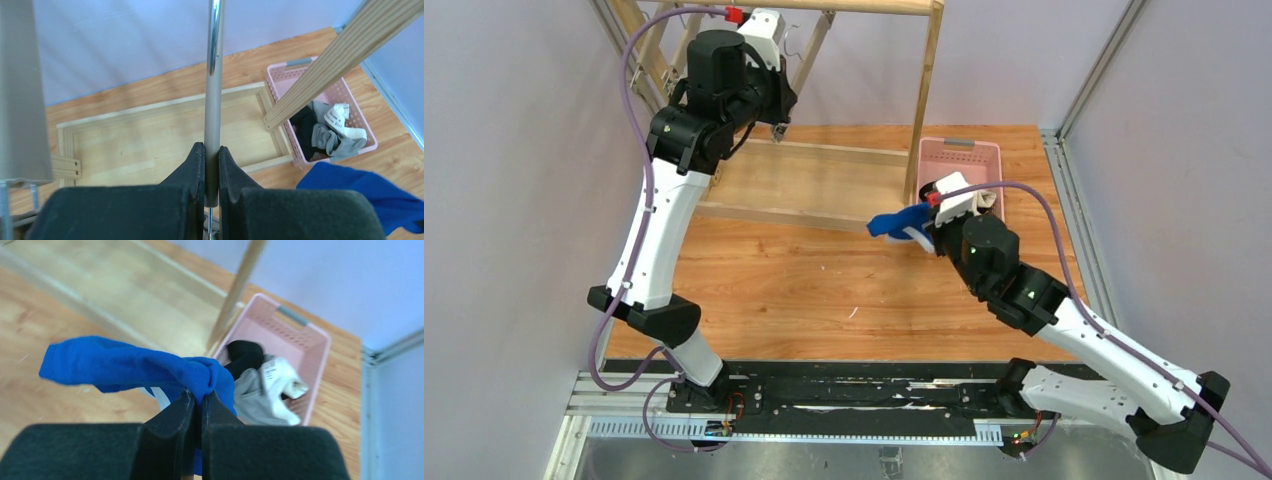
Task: Remove the underwear clipped to the hanger
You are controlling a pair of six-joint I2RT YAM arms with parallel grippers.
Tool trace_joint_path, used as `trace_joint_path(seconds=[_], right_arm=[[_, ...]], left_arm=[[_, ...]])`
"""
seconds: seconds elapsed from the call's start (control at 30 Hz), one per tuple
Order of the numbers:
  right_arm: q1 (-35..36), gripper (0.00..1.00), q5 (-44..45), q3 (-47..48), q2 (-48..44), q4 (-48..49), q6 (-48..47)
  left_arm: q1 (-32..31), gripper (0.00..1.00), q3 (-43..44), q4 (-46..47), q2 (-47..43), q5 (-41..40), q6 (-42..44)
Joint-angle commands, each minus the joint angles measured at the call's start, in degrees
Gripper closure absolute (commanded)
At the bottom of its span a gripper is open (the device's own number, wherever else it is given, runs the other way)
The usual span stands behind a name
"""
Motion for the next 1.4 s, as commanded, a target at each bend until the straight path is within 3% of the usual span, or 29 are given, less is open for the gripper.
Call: trace_joint_path(seconds=[0.0, 0.23, 0.63, 1.1, 1.17, 1.3, 1.33, 1.37], right_arm=[[-5.9, 0.99, 2.3, 4.6, -0.6, 3.8, -6.0], [-18.3, 0.99, -5.9, 8.8, 1.6, 7.6, -5.2], [-33.4, 0.99, -14.0, 7.4, 5.5, 11.5, -2.5], [-38.1, 0.99, -21.4, 4.6, 7.8, 13.9, -0.1], [-38.2, 0.99, -21.7, 4.5, 8.1, 14.5, -0.1], [-38.6, 1.0, -23.0, 5.1, 9.7, 15.6, 0.3], [-38.7, 1.0, -23.3, 5.5, 10.3, 15.9, 0.4], [-38.7, 0.99, -23.7, 5.9, 11.1, 16.0, 0.5]], left_arm=[[1.7, 1.0, 4.3, 4.2, -0.7, 0.4, -1.1], [2.9, 1.0, 5.6, 7.8, -0.3, -0.1, -2.3], [3.4, 1.0, 5.8, 12.8, 2.2, -1.5, -3.2], [3.7, 1.0, 6.1, 18.1, 8.7, -3.1, -5.0], [3.8, 0.91, 4.7, 18.5, 8.5, -3.4, -5.3], [3.8, 0.61, 0.2, 20.4, 6.3, -4.5, -5.5], [3.8, 0.51, -1.3, 21.2, 5.2, -4.6, -5.2], [3.8, 0.33, -3.0, 22.0, 4.0, -5.0, -5.0]])
